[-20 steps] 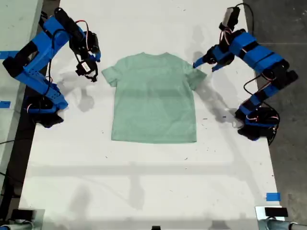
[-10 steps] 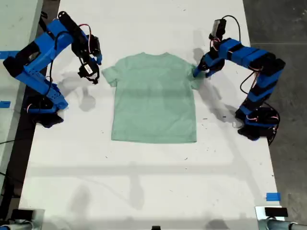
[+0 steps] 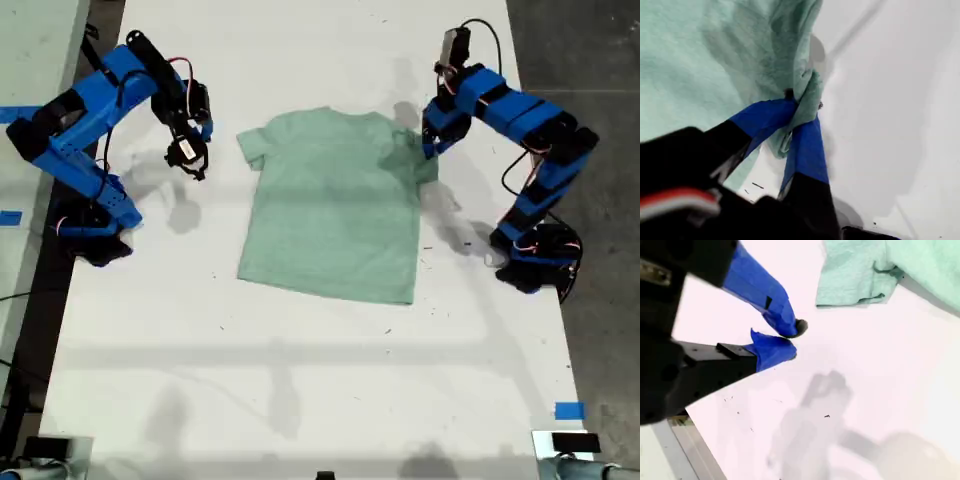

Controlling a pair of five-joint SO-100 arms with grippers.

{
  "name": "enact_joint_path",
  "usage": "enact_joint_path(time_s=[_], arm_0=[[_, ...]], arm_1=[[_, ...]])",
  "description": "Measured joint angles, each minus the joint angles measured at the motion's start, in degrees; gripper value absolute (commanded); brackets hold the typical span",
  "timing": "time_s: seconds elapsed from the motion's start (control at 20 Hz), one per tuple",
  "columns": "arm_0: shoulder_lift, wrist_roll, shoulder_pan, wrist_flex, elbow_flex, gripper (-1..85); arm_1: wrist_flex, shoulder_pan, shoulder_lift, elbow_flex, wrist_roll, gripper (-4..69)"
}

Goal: Fold tshirt

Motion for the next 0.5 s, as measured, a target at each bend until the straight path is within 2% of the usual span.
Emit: enact_joint_path(time_s=[0.1, 0.25, 0.5], arm_0=[[0.5, 0.0, 0.7, -0.2, 0.8, 1.6], [0.6, 0.0, 0.9, -0.7, 0.8, 1.6], [0.6, -0.5, 1.7, -0.8, 0.8, 1.5]], arm_1=[[1.8, -3.2, 2.5, -5.1, 2.0, -1.0], [0.6, -10.0, 2.4, -13.4, 6.9, -1.0], [-11.7, -18.3, -10.3, -21.4, 13.1, -1.0]])
